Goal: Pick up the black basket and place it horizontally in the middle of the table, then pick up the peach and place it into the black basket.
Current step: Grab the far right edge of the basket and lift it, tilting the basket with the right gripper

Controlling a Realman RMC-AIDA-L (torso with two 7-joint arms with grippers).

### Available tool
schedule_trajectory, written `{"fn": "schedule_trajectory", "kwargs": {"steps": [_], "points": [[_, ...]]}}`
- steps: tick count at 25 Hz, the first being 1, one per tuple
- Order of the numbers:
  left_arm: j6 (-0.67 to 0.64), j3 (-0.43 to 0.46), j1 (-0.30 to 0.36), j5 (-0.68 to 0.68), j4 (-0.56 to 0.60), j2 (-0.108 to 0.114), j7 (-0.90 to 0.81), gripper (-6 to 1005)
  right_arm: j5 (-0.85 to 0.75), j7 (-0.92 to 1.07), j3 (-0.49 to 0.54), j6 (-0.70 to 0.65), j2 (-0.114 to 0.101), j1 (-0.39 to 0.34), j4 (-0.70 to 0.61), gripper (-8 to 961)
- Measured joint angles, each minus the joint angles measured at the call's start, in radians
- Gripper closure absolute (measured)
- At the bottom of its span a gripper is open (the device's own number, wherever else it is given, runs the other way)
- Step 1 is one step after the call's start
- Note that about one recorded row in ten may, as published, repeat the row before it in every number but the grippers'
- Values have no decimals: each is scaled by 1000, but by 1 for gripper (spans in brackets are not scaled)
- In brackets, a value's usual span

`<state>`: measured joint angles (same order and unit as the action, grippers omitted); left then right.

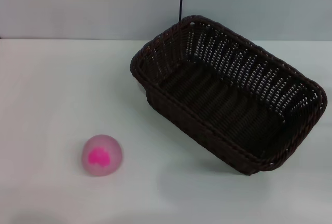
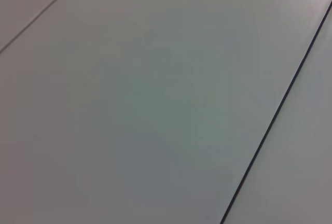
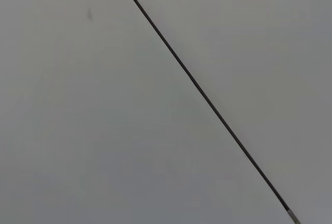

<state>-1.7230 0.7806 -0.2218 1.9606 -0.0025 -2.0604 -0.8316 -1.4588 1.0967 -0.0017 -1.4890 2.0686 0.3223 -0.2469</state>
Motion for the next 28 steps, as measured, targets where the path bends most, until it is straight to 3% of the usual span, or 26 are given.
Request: {"fn": "schedule_trajectory", "kwargs": {"steps": [1,9,12,13,14,16,17,20,21,24,25,26,28], "points": [[-3,-6,0,0,-7,-1,0,917,0,0,-4,0,-1,4,0,351],[-23,-12,2,36,-10,-3,0,761,0,2,-44,6,-4,13,-6,351],[-31,-18,5,60,-10,-1,-5,702,0,45,-118,-9,-24,14,-23,351],[-32,-20,6,68,-10,0,-6,643,0,125,-201,-38,-39,7,-76,351],[-32,-20,6,73,-10,0,-7,585,0,125,-201,-38,-39,7,-76,351],[-32,-21,6,86,-8,1,-7,467,0,307,-343,-92,-56,-17,-245,351],[-32,-21,6,86,-8,1,-7,421,0,307,-343,-92,-56,-17,-245,351],[-32,-21,6,92,-6,1,-8,285,-40,509,-406,-139,-63,-40,-453,351],[-32,-24,7,93,-7,1,-8,239,-119,646,-407,-161,-70,-34,-597,350],[-32,-29,7,93,-7,1,-8,216,-218,762,-404,-180,-88,-8,-708,350],[-26,-40,5,94,-5,2,-9,209,-275,821,-404,-193,-99,12,-757,350],[-26,-41,5,94,-5,2,-9,210,-408,922,-404,-235,-128,71,-830,350],[-23,-48,3,94,-5,2,-9,212,-474,962,-404,-259,-140,100,-853,350]]}}
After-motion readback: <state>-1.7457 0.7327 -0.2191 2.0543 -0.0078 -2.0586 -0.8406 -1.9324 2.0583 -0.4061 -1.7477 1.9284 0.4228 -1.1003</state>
